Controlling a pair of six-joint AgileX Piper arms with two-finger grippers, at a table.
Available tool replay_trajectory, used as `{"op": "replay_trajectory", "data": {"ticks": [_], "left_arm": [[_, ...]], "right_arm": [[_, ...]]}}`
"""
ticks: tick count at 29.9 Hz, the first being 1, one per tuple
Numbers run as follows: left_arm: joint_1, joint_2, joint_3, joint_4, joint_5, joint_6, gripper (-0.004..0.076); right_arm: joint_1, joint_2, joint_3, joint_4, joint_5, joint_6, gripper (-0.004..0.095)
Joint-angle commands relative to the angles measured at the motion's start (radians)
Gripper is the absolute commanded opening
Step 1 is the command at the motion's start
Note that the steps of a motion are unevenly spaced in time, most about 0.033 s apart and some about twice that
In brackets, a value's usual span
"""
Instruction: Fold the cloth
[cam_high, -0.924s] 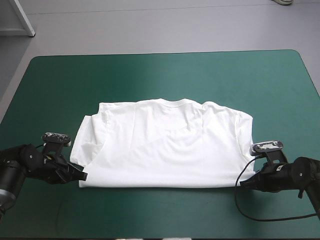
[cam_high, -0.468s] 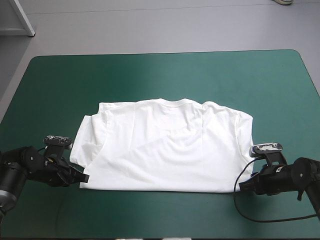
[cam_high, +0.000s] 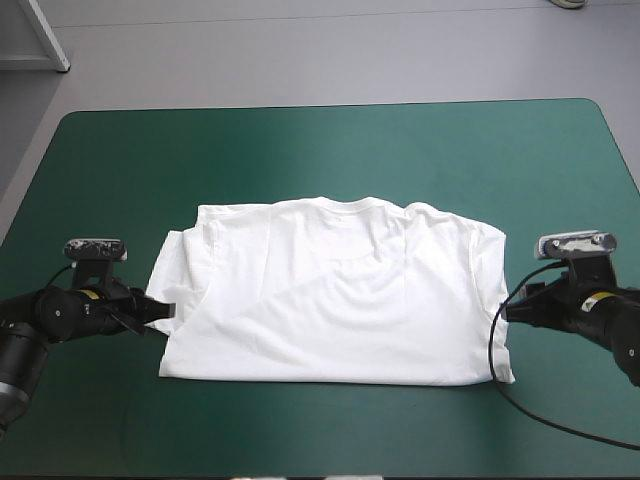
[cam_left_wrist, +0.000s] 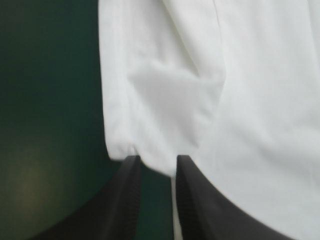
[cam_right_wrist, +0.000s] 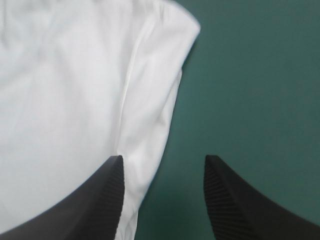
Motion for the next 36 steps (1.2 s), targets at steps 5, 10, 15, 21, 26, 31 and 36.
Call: {"op": "replay_trajectory", "data": {"ticks": [5, 10, 15, 21, 26, 31, 36], "left_arm": [[0.062, 0.136, -0.146, -0.046, -0.148, -0.062, 0.0379], [0.119, 0.267, -0.227, -0.121, -0.143, -0.050, 0.0413], [0.117, 0.355, -0.253, -0.213, -0.086, 0.074, 0.0412], [0.117, 0.460, -0.253, -0.211, -0.104, 0.072, 0.0412], [0.117, 0.507, -0.253, -0.213, -0.075, 0.099, 0.0395], [0.117, 0.515, -0.253, -0.210, -0.045, 0.139, 0.0085], [0.117, 0.513, -0.253, -0.214, -0.049, 0.155, 0.0019]], "right_arm": [[-0.007, -0.013, -0.184, 0.015, -0.128, 0.001, 0.0464], [-0.007, -0.013, -0.203, 0.028, -0.128, -0.006, 0.0463], [-0.007, -0.013, -0.203, 0.043, -0.129, -0.029, 0.0462], [-0.007, -0.013, -0.203, 0.048, -0.127, -0.036, 0.0443], [-0.007, -0.013, -0.203, 0.050, -0.115, -0.037, 0.0441], [-0.007, -0.013, -0.203, 0.065, -0.111, -0.037, 0.0434], [-0.007, -0.013, -0.203, 0.097, -0.111, -0.045, 0.0402]]}}
